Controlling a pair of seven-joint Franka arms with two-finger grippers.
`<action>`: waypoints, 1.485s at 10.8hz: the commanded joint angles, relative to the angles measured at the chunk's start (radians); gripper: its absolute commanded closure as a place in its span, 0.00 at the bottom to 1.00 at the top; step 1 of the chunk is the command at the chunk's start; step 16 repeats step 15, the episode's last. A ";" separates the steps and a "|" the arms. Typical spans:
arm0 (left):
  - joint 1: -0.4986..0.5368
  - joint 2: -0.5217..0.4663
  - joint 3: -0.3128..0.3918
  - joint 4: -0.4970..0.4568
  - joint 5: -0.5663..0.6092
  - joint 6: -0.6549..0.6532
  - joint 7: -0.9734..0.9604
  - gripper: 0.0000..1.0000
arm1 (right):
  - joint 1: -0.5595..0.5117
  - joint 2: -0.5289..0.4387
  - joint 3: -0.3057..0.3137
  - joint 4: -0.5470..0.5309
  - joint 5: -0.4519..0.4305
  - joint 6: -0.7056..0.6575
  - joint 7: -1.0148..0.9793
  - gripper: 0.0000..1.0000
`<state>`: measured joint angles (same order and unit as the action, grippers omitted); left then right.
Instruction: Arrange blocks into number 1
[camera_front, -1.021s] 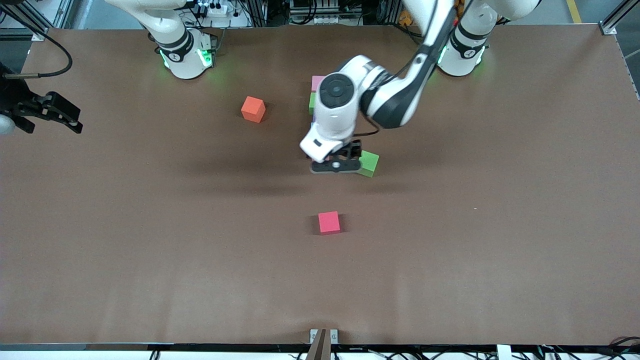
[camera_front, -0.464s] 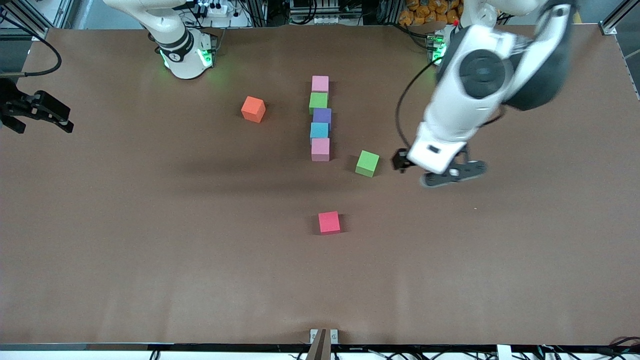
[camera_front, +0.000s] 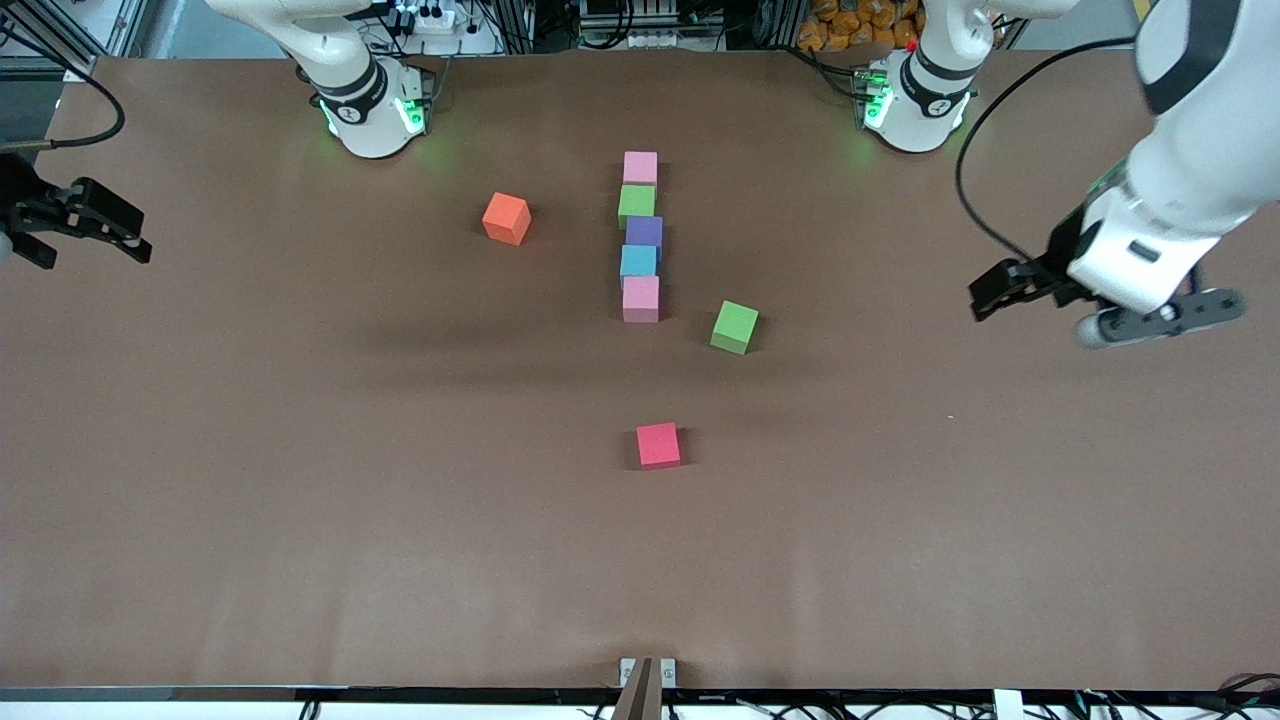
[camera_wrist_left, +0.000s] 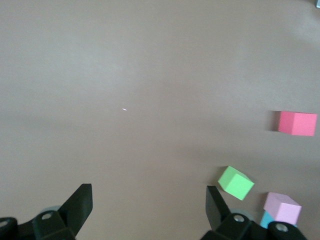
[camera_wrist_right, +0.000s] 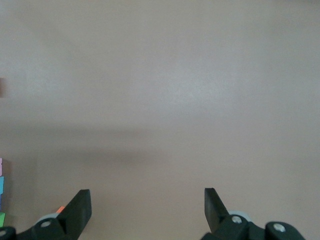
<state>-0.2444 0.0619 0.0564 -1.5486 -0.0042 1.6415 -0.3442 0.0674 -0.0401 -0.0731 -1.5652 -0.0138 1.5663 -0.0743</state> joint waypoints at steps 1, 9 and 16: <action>0.140 -0.079 -0.110 -0.028 0.039 -0.041 0.089 0.00 | 0.006 0.014 -0.008 0.022 0.015 -0.037 -0.016 0.00; 0.198 -0.117 -0.122 0.001 0.039 -0.129 0.206 0.00 | -0.014 0.017 -0.010 0.011 0.015 -0.069 -0.018 0.00; 0.195 -0.122 -0.121 0.001 0.006 -0.129 0.208 0.00 | -0.014 0.023 -0.010 0.007 0.015 -0.068 -0.018 0.00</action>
